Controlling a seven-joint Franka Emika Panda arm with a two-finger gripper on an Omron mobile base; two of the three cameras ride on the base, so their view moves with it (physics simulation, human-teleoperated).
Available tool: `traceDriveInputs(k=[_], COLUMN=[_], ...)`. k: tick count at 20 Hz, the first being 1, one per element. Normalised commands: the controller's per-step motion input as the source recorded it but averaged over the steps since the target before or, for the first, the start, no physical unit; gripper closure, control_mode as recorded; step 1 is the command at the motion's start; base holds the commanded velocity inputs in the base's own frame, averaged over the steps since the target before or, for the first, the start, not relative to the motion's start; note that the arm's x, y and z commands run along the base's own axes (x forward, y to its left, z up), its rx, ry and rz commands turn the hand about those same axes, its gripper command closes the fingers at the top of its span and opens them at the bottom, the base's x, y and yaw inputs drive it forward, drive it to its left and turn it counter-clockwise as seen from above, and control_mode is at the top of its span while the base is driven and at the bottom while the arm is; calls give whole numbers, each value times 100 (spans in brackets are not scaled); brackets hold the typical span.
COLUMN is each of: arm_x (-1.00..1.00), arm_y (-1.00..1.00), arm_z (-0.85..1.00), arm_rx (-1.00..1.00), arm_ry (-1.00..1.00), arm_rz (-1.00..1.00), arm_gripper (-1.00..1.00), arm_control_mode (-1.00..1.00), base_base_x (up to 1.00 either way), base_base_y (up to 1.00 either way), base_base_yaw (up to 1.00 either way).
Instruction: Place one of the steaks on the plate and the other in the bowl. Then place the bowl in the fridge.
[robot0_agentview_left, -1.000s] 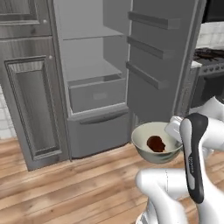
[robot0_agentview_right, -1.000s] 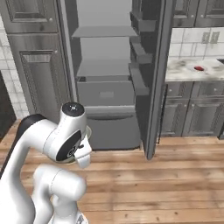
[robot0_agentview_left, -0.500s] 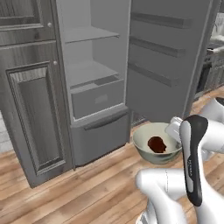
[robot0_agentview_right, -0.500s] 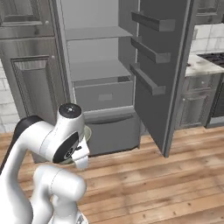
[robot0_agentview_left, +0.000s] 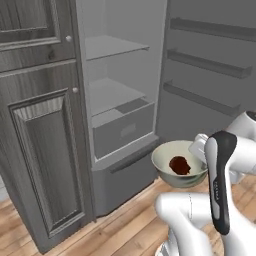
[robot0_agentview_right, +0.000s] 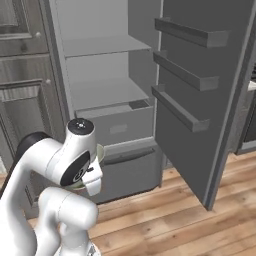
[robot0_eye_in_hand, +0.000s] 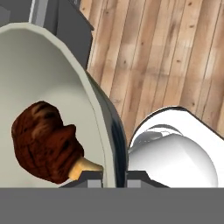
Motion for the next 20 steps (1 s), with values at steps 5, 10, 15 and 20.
traceDriveInputs(k=[5,10,15,20], arm_x=[0,0,0,0], arm_y=[0,0,0,0], arm_z=[0,0,0,0], arm_rx=[0,0,0,0], arm_ry=[0,0,0,0], arm_rz=[0,0,0,0], arm_gripper=[100,100,100,100], arm_control_mode=[100,100,100,100], base_base_x=[37,34,52,69], base_base_y=[23,5,2,1], base_base_yaw=[-5,-2,0,0])
